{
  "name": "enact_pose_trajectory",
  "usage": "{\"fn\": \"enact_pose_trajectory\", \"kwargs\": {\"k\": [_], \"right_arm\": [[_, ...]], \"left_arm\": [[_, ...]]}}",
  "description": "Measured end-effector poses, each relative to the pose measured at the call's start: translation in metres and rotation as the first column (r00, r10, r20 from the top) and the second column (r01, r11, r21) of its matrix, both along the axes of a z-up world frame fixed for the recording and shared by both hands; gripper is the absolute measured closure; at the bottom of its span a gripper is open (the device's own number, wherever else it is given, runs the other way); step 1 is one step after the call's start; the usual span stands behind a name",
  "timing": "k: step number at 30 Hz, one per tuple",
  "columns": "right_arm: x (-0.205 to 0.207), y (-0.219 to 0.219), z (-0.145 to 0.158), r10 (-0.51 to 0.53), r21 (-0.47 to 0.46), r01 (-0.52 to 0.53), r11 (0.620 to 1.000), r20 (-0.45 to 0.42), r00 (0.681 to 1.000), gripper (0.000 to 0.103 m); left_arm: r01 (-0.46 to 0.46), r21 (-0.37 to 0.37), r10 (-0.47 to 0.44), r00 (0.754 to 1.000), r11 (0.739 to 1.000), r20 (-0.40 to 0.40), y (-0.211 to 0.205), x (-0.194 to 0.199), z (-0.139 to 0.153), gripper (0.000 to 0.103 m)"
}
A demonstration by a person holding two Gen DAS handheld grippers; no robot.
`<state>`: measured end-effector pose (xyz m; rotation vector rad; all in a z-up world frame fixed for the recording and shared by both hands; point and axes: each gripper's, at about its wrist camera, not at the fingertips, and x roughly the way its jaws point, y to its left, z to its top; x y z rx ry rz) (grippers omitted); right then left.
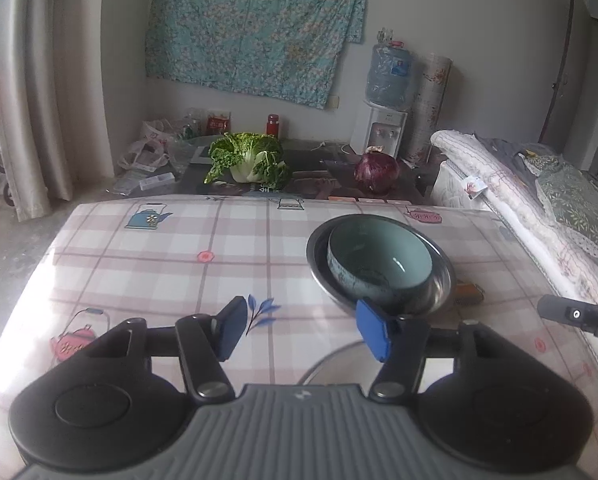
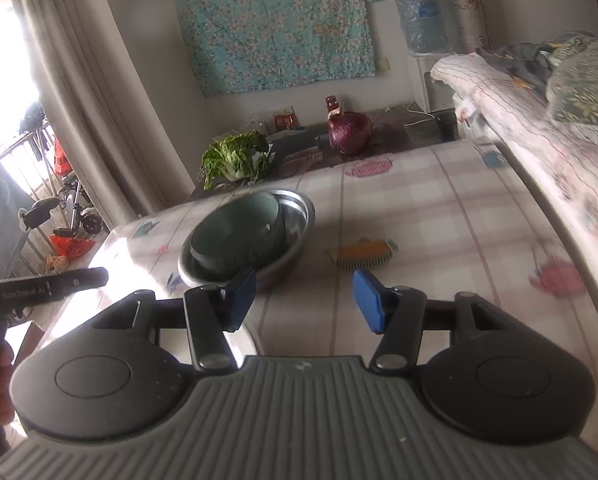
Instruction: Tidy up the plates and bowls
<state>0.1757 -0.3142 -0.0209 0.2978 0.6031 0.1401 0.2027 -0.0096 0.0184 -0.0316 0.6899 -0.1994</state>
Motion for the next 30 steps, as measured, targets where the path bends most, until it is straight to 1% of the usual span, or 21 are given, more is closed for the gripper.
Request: {"fn": "enact_pose_trajectory", "kwargs": {"k": [1,5,11,13,15,18,20,21,25,30], "right_arm": [[0.010,0.001,0.001,0.005,0.000,-0.005,1.000,0.001,1.000,0.049],[0.050,0.007,0.002,0.024,0.005,-0.024,1.000,-0.008,1.000,0.049],[0.095,0.014,-0.008,0.041,0.001,-0.041,0.999,-0.040,0.998,0.054],[0.107,0.015,-0.014,0.044,0.004,-0.043,0.999,-0.058,0.997,0.057],[0.116,0.014,-0.022,0.041,0.011,-0.041,0.999,-0.077,0.996,0.060],[0.125,0.012,-0.034,0.042,0.034,-0.039,0.999,-0.107,0.993,0.066],[0.130,0.010,-0.042,0.046,0.052,-0.040,0.998,-0.122,0.991,0.068],[0.133,0.009,-0.045,0.049,0.058,-0.041,0.997,-0.130,0.990,0.071],[0.142,0.010,-0.054,0.062,0.075,-0.050,0.996,-0.156,0.986,0.076],[0.155,0.008,-0.062,0.072,0.108,-0.052,0.993,-0.191,0.979,0.080]], "left_arm": [[0.000,-0.008,0.000,1.000,1.000,-0.009,0.000,0.009,-0.002,0.049],[-0.009,-0.044,0.006,0.998,0.999,-0.056,0.000,0.044,-0.014,0.050],[0.004,-0.115,-0.020,0.990,0.993,-0.138,-0.004,0.083,-0.033,0.060],[0.003,-0.132,-0.025,0.986,0.991,-0.164,-0.004,0.092,-0.039,0.066],[0.002,-0.144,-0.028,0.983,0.990,-0.183,-0.004,0.099,-0.044,0.071],[0.007,-0.157,-0.040,0.978,0.988,-0.206,-0.004,0.106,-0.049,0.071],[0.005,-0.163,-0.042,0.973,0.987,-0.225,-0.004,0.111,-0.054,0.072],[0.002,-0.165,-0.041,0.971,0.986,-0.234,-0.004,0.114,-0.056,0.073],[-0.013,-0.187,-0.035,0.967,0.982,-0.254,-0.003,0.121,-0.060,0.074],[-0.032,-0.189,-0.020,0.964,0.981,-0.267,-0.004,0.128,-0.061,0.076]]}}
